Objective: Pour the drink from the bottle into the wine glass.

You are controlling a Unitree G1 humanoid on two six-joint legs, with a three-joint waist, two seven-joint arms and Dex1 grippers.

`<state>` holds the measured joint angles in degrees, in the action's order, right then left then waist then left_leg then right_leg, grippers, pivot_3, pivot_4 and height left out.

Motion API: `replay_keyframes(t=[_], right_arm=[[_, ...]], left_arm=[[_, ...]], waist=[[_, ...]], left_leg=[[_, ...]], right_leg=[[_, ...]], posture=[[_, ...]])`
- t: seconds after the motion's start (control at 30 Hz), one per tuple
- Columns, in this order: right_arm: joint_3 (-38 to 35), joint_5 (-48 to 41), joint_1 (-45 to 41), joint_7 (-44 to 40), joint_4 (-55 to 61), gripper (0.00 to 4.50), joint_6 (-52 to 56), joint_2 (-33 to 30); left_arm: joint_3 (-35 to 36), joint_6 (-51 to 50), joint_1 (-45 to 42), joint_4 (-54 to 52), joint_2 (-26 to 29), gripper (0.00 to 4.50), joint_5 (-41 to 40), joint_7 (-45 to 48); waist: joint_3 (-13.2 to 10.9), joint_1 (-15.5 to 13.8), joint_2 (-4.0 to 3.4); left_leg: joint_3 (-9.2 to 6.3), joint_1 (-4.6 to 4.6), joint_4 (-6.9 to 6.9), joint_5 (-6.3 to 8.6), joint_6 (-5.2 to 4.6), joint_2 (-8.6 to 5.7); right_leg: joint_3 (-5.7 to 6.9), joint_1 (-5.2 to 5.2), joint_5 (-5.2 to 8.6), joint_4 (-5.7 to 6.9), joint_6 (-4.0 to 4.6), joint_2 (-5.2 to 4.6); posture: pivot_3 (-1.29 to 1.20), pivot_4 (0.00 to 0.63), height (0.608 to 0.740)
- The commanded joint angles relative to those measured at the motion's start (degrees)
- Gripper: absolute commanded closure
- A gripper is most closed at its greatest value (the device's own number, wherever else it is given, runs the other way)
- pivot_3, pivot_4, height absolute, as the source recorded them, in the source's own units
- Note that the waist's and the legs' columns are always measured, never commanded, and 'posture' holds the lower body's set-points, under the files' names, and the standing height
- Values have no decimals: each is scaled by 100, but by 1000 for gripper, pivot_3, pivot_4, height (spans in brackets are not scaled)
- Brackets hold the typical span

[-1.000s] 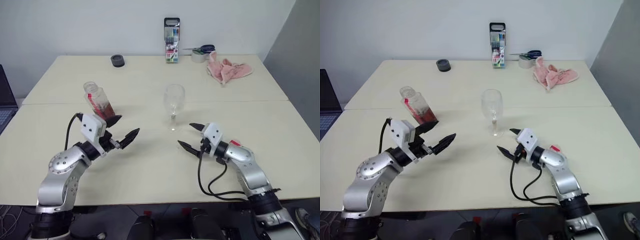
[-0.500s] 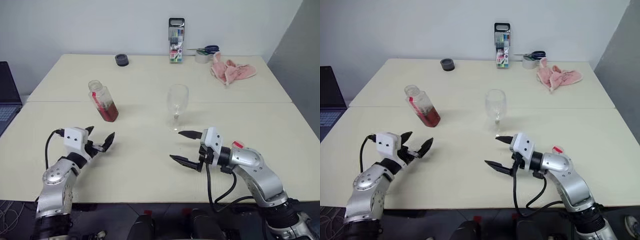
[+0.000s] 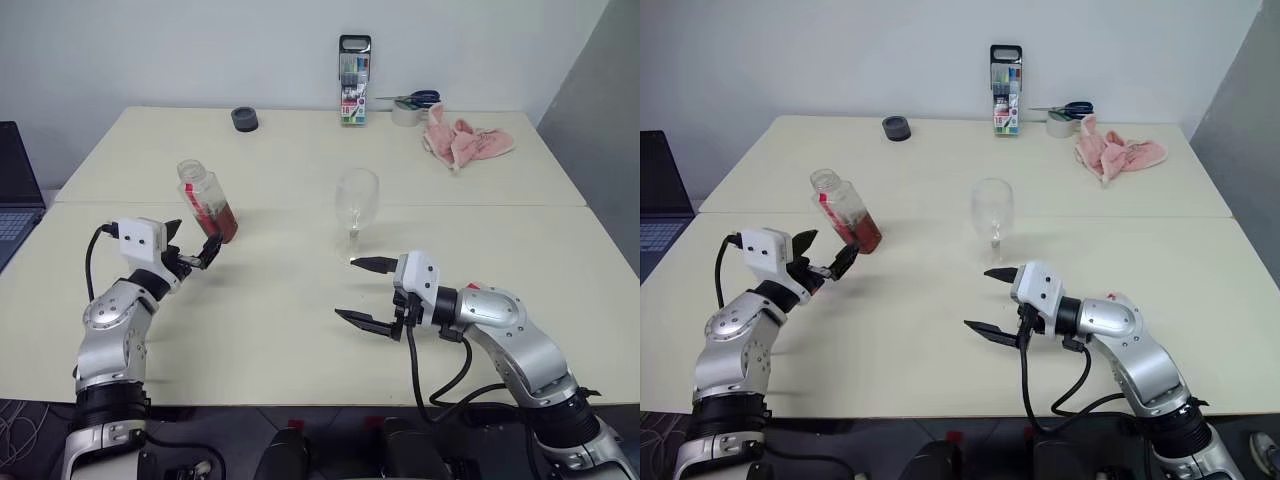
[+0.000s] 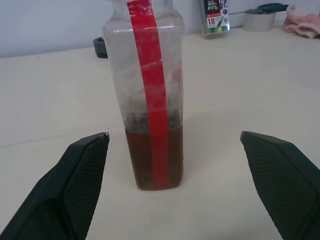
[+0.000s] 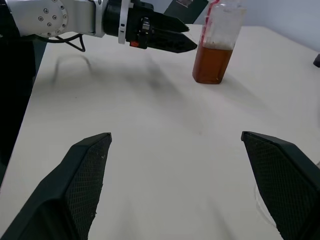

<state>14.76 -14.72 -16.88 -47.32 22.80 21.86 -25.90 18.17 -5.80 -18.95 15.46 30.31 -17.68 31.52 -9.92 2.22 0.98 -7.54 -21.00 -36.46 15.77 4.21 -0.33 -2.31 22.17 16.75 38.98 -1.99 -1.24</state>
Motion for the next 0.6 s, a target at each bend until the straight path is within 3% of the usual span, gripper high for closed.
replay_keyframes(t=[0.03, 0.6], right_arm=[[-67, -71, -91, 44, 256, 63, 18, -12], [-81, -147, -393, 49, 363, 63, 234, 26]], left_arm=[[4, 60, -173, 65, 126, 0, 117, -117], [-265, 25, -1041, 938, 306, 0, 370, 29]], waist=[[0, 2, 0], [-12, -1, 19]], left_leg=[[2, 0, 0, 0, 0, 0], [-1, -2, 0, 0, 1, -2]], right_leg=[[-2, 0, 0, 0, 0, 0], [1, 2, 0, 0, 0, -1]], posture=[[0, 150, 740], [0, 150, 740]])
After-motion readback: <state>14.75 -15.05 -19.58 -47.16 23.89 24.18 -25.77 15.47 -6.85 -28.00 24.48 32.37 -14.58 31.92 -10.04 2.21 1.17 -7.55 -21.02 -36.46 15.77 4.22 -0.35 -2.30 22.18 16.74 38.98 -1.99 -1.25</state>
